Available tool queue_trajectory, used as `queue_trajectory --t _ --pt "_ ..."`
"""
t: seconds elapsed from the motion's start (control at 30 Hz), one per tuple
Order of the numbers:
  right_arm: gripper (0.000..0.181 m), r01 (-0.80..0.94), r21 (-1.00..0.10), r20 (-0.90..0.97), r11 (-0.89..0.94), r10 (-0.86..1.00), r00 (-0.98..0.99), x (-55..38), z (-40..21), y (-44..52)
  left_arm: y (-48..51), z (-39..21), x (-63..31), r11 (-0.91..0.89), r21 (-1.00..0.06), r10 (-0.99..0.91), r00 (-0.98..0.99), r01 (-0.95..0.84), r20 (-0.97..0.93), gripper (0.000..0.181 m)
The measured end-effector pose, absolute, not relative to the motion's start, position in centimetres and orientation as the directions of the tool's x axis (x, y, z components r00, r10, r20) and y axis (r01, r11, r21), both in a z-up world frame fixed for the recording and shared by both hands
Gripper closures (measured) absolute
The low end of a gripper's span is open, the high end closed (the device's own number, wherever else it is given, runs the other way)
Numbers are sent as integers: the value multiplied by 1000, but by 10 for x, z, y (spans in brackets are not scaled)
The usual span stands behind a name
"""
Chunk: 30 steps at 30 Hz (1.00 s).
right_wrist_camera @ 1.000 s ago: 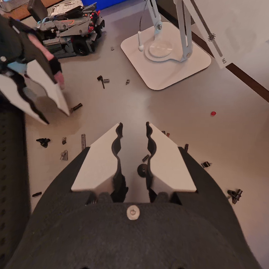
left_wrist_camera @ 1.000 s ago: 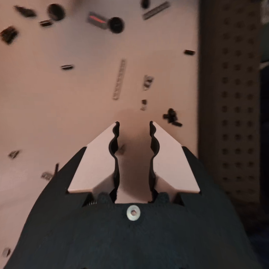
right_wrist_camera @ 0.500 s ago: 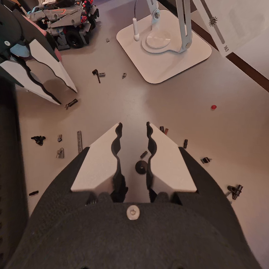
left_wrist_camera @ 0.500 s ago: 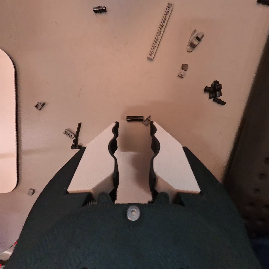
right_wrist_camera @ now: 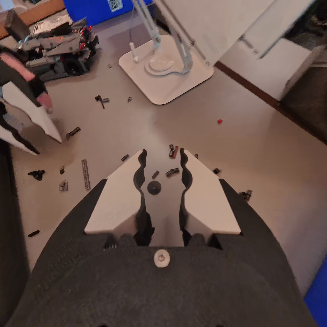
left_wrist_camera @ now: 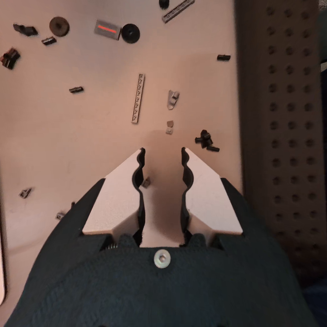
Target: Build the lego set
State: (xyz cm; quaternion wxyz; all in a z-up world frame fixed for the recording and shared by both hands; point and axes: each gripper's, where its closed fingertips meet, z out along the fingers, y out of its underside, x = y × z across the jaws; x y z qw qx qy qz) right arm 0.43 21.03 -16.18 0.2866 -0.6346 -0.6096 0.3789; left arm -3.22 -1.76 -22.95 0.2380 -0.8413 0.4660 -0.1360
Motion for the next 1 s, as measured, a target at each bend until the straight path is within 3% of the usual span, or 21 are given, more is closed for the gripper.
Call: queue_trajectory --t 0.37,0.57,0.73,0.87,1.0 --pt "136 415 -890 -93 -192 965 247 33 -143 277 -11 -241 -36 -454 -476 -844 534 -753 -39 147" --pt "148 498 -856 -96 -142 988 118 0 -162 243 -3 -236 -41 -444 -492 -831 550 -748 -85 147" --pt "146 665 -747 -15 -15 1000 5 -39 -213 209 2 -231 -42 -431 -507 -822 557 -746 -121 148" --pt "147 771 -633 87 70 996 -19 -45 -245 206 5 -228 -44 -425 -519 -815 564 -741 -137 148" --pt "153 777 -625 97 72 995 -13 -49 -249 206 6 -226 -44 -420 -523 -813 564 -741 -146 148"
